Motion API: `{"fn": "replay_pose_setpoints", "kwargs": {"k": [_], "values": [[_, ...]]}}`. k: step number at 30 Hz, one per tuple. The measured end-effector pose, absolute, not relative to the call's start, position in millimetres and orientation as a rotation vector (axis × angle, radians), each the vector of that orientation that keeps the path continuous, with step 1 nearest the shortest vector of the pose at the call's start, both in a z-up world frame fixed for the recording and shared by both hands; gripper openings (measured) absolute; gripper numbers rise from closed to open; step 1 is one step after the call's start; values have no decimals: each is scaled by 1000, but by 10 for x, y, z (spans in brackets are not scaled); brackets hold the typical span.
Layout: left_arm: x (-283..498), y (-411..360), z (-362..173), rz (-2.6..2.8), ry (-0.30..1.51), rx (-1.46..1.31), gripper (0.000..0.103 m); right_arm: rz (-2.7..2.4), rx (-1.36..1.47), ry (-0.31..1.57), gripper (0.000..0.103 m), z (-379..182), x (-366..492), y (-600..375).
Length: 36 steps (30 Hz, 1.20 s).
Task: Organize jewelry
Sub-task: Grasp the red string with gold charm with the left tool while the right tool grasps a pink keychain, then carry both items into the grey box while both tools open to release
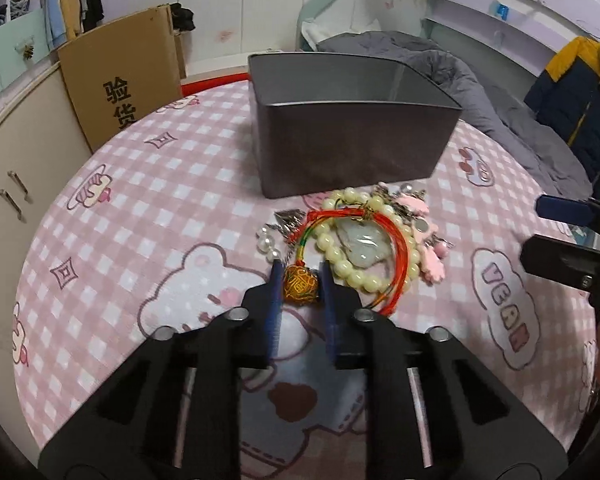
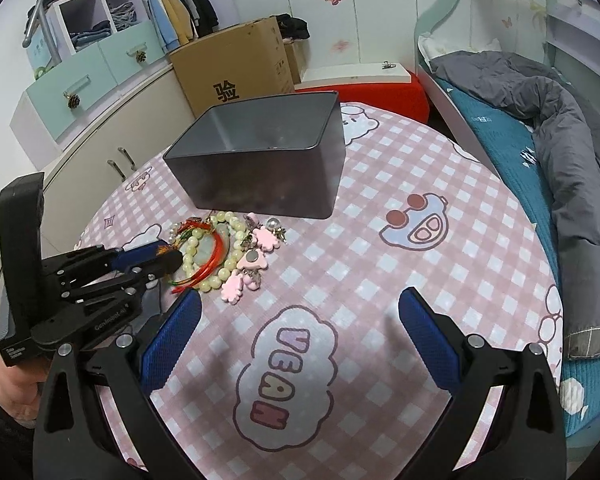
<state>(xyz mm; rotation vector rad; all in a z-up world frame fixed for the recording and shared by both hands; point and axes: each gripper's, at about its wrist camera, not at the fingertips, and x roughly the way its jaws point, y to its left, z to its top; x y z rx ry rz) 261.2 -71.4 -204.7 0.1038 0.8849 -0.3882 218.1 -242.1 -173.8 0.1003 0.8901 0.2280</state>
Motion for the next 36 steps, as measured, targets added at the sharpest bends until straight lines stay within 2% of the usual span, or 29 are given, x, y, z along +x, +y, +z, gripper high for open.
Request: {"fn": "replay_pose_setpoints", "kwargs": {"k": [11, 12, 16, 20, 23, 24, 36], "values": [[2567, -668, -1997, -425, 858, 78, 16, 250, 63, 900, 95, -1843, 2198, -2249], [2536, -626, -1962, -436, 847, 53, 16, 252, 46, 902, 92, -1880, 2204, -2217], [2435, -508, -1821, -436, 813, 17, 16, 266, 21, 916, 67, -1972, 2268, -2122], [2361, -381, -1685, -429, 779, -4, 16, 291, -26, 906, 57, -2014, 2332, -1971], [2330, -314, -1625, -420, 763, -18, 16, 289, -125, 885, 45, -2055, 2338, -1819], [2330, -284, -1623, -419, 761, -22, 16, 292, -138, 881, 25, -2051, 2334, -1803], [2233, -167, -1360, -430, 692, -65, 16, 339, 6, 830, 23, -1718, 2140, -2132]]}}
